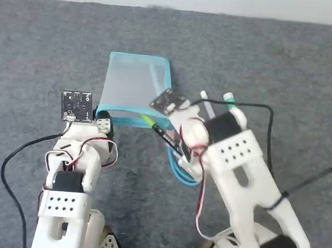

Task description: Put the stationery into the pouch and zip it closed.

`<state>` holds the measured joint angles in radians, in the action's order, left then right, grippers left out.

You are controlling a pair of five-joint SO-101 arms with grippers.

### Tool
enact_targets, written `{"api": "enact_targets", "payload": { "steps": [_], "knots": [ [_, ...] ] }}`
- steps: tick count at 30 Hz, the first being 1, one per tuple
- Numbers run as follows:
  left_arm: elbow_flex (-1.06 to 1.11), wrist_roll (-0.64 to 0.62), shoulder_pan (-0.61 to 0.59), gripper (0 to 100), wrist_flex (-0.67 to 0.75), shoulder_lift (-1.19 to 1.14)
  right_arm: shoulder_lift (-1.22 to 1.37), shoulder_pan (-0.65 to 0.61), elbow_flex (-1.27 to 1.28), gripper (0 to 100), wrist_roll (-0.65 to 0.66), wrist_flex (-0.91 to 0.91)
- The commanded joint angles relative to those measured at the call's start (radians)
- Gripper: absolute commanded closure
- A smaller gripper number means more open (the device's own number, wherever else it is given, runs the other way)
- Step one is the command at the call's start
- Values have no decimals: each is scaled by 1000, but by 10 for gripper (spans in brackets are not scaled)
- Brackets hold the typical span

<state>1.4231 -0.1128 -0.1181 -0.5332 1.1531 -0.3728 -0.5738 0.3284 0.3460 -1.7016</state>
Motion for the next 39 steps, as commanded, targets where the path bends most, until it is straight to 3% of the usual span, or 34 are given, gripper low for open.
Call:
{"api": "enact_targets", "payload": {
  "steps": [1, 4, 8, 12, 21, 28, 32, 39],
  "knots": [
    [-35, -14, 5, 988, 37, 3, 61, -13, -140, 991, -29, 16],
    [-25, -5, 55, 988, 37, 3, 148, -10, -226, 991, -29, 15],
    [-7, 97, 135, 988, 35, 5, 271, -8, -334, 991, -57, 7],
    [7, 107, 192, 988, 32, 5, 380, -8, -457, 986, -133, 4],
    [35, 164, 311, 988, 32, 5, 533, -5, -752, 943, -170, -73],
    [35, 164, 302, 988, 35, 5, 601, 68, -812, 798, -181, -79],
    [33, 160, 295, 988, 35, 5, 576, 105, -816, 793, -176, -87],
    [27, 107, 161, 988, 78, 5, 421, 203, -784, 794, -138, -88]
  ]
}}
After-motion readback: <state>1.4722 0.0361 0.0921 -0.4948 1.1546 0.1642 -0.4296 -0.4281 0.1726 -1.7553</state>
